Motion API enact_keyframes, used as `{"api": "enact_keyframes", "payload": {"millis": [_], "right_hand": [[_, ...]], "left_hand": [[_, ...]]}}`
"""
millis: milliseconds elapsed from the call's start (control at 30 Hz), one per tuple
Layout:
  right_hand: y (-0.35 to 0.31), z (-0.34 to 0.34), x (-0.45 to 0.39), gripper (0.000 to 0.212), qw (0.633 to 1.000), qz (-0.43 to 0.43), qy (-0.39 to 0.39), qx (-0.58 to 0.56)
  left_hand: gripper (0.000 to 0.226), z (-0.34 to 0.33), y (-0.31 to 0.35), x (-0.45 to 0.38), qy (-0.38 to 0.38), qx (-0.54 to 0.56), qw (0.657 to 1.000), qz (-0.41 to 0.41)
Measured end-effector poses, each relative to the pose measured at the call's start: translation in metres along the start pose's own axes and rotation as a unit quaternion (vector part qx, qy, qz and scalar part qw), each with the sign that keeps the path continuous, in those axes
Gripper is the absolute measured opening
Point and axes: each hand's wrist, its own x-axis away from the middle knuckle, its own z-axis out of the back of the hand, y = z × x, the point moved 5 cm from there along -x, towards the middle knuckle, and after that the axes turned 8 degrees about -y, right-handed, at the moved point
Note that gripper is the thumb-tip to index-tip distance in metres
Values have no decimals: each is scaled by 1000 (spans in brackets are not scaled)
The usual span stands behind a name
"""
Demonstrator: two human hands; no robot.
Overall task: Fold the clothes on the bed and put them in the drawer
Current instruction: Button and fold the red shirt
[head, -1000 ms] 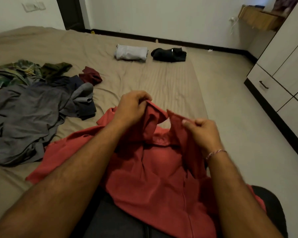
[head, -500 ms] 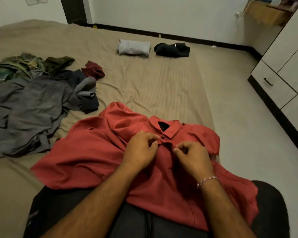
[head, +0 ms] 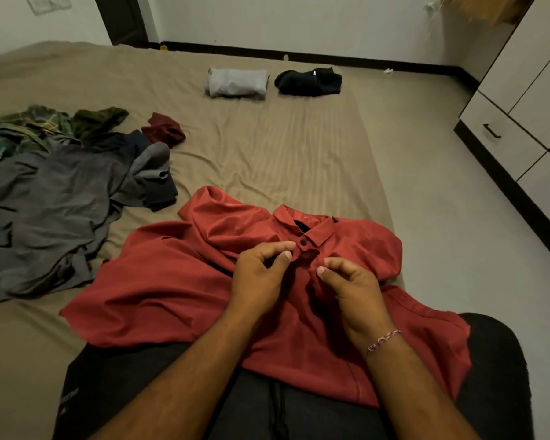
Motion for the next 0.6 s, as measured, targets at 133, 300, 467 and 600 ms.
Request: {"api": "enact_keyframes", "payload": {"millis": [133, 300, 467, 600], "right_hand": [[3, -5, -2, 16, 1000, -1, -3, -20], [5, -6, -2, 21, 999, 37, 9, -21], [3, -8, -2, 21, 998, 66, 15, -9], [2, -8, -3, 16, 996, 86, 21, 10]], "left_hand": [[30, -4, -1, 0, -22, 48, 999, 8], [22, -10, -5, 1, -52, 117, 991, 36], [23, -13, -7, -1, -61, 123, 990, 31], [24, -13, -5, -1, -70, 89, 994, 5]]}}
